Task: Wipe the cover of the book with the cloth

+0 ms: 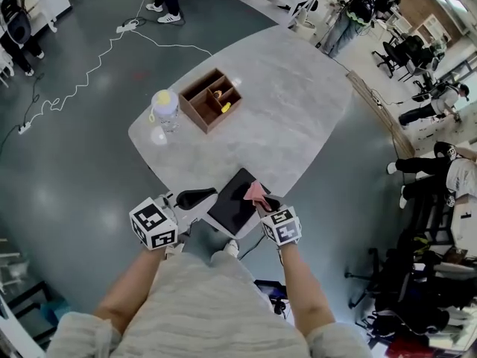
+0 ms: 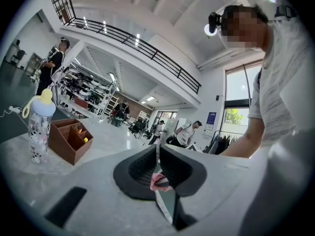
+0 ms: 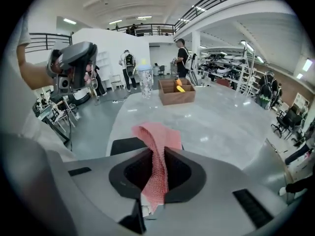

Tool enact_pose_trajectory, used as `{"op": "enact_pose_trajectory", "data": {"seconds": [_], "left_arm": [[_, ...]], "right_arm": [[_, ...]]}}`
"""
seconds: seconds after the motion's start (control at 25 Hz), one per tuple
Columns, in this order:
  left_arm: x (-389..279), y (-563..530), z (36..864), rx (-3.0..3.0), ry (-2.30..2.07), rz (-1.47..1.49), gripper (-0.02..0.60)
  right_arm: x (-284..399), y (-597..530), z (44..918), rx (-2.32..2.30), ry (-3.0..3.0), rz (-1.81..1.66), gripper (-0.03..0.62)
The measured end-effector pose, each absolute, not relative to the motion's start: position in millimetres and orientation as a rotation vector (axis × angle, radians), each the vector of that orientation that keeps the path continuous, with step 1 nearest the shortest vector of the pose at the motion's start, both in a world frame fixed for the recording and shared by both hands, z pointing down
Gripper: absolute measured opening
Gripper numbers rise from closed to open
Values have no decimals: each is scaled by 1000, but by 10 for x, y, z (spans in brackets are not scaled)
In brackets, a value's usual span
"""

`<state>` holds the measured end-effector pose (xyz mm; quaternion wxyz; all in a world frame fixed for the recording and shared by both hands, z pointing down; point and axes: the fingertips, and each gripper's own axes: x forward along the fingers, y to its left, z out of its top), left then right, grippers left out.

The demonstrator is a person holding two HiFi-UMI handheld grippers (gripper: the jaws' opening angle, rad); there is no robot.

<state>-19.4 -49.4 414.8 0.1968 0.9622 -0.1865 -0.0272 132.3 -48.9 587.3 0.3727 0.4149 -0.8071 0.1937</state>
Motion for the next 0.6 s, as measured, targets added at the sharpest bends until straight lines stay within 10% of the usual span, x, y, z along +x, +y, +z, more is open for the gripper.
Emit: {"op": "enact_pose_trajectory", "data": {"seconds": [0.6], "left_arm": [[-183,-367,4307,2649,-622,-8,34]], "right_arm": [[1597,-904,6517,971,-1883,411,46]]}}
